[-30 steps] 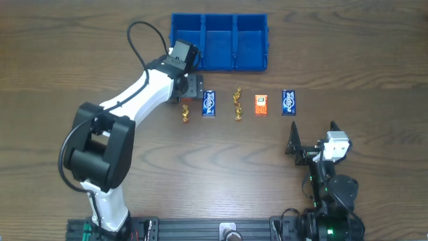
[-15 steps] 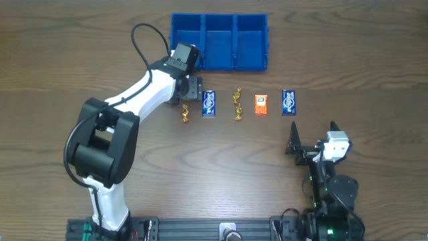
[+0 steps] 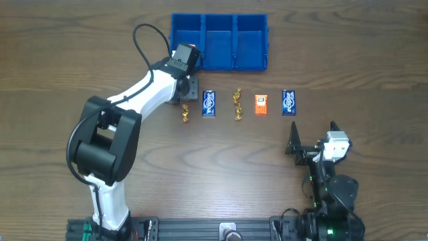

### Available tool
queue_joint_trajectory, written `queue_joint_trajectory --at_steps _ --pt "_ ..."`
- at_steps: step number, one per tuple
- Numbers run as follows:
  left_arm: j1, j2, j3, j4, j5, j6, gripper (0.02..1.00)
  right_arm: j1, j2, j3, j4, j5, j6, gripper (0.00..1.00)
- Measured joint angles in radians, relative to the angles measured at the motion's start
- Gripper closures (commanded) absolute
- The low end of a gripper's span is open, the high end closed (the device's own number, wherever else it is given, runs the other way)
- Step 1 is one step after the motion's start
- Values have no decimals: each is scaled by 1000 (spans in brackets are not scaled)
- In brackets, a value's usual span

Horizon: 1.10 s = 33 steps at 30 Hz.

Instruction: Sort Candies Into Trays

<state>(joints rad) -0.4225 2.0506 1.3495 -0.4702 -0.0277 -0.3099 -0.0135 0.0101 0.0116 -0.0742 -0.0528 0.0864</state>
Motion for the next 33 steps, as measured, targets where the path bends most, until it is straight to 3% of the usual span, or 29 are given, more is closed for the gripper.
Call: queue_joint_trajectory --at_steps 10,22,33 --pt "0 0 0 2 3 0 761 0 0 0 0 0 0 3" --pt "-15 -33 70 -135 7 0 805 0 0 0 0 0 0 3" --pt "-13 -195 439 -280 -32 0 803 0 0 0 0 0 0 3"
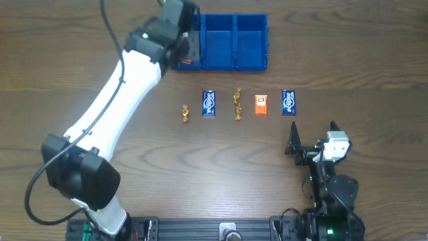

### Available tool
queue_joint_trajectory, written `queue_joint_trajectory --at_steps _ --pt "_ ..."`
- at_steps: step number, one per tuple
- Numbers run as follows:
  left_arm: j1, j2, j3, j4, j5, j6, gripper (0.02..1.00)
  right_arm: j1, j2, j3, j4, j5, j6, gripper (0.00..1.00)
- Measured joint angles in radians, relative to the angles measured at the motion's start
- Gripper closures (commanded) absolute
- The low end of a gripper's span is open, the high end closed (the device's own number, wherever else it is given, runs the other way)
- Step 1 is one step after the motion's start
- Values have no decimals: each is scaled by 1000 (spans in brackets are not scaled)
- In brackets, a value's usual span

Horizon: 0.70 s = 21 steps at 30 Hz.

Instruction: Sort Candies Into Trays

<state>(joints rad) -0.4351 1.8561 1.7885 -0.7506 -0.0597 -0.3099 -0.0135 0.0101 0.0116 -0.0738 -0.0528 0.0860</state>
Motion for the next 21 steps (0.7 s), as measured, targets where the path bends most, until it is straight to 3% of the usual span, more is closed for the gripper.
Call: queue_joint_trajectory --at_steps 9,21 --pt "48 172 285 -101 -11 23 812 0 0 0 0 0 0 3" --pt "69 383 292 -123 -5 23 807 0 0 0 0 0 0 3"
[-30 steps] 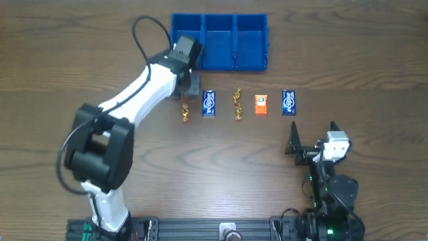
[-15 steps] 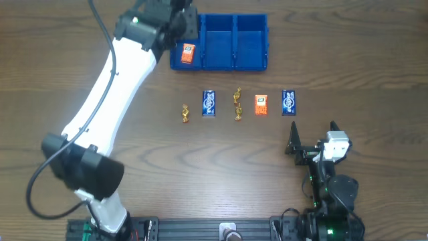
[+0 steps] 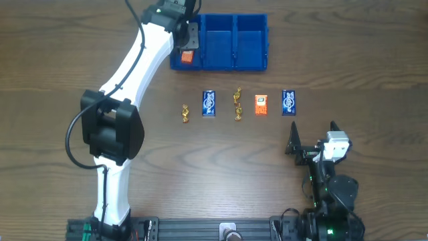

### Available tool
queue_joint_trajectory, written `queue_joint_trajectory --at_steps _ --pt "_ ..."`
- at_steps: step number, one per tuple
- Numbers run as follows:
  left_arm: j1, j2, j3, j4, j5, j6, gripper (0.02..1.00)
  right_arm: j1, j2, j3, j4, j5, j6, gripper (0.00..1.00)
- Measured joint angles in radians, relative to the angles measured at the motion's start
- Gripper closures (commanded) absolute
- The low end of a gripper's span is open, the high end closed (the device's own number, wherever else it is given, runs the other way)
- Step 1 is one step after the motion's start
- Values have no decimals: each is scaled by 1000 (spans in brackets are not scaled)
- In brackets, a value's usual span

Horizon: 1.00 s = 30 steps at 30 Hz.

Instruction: Sort Candies Into Trays

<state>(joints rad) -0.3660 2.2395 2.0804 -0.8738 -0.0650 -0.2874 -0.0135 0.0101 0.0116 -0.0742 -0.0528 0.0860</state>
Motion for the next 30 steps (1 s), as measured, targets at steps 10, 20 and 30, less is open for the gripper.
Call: queue_joint_trajectory --at_steps 10,20,30 --pt "8 1 0 10 11 0 812 0 0 0 0 0 0 3" --pt "8 11 0 22 12 1 814 0 0 0 0 0 0 3" --pt "8 50 0 25 15 4 621 0 0 0 0 0 0 3"
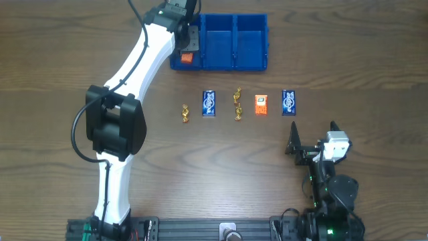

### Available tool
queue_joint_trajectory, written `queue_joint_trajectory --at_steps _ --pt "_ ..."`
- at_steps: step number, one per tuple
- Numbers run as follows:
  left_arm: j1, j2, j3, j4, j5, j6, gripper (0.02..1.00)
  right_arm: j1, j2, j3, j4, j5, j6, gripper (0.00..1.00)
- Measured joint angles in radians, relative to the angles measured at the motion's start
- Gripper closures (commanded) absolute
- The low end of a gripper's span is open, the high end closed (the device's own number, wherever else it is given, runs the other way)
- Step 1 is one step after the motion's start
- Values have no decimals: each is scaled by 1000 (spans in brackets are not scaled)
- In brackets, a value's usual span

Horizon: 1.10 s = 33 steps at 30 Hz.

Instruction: Sort Candies Into Trays

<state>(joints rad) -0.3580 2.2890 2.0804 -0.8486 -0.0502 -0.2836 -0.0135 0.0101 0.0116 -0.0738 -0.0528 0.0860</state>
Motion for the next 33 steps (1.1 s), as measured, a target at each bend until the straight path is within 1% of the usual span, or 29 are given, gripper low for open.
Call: queue_joint_trajectory --at_steps 1,3,4,5,6,21,29,33 --pt "0 0 0 0 0 0 560 0 0 0 0 0 0 3" --pt "0 0 0 0 0 5 297 0 0 0 0 0 0 3" --pt "0 0 0 0 0 9 139 0 0 0 0 0 0 3" --pt "0 0 0 4 0 8 53 0 0 0 0 0 0 3" --pt "0 0 0 9 0 6 23 0 0 0 0 0 0 3" --pt "-19 -16 0 3 0 3 20 0 0 0 0 0 0 3" --pt "-89 -187 -1 -76 -9 -31 25 0 0 0 0 0 0 3" --pt "-114 -329 -81 -46 -24 -35 36 0 0 0 0 0 0 3"
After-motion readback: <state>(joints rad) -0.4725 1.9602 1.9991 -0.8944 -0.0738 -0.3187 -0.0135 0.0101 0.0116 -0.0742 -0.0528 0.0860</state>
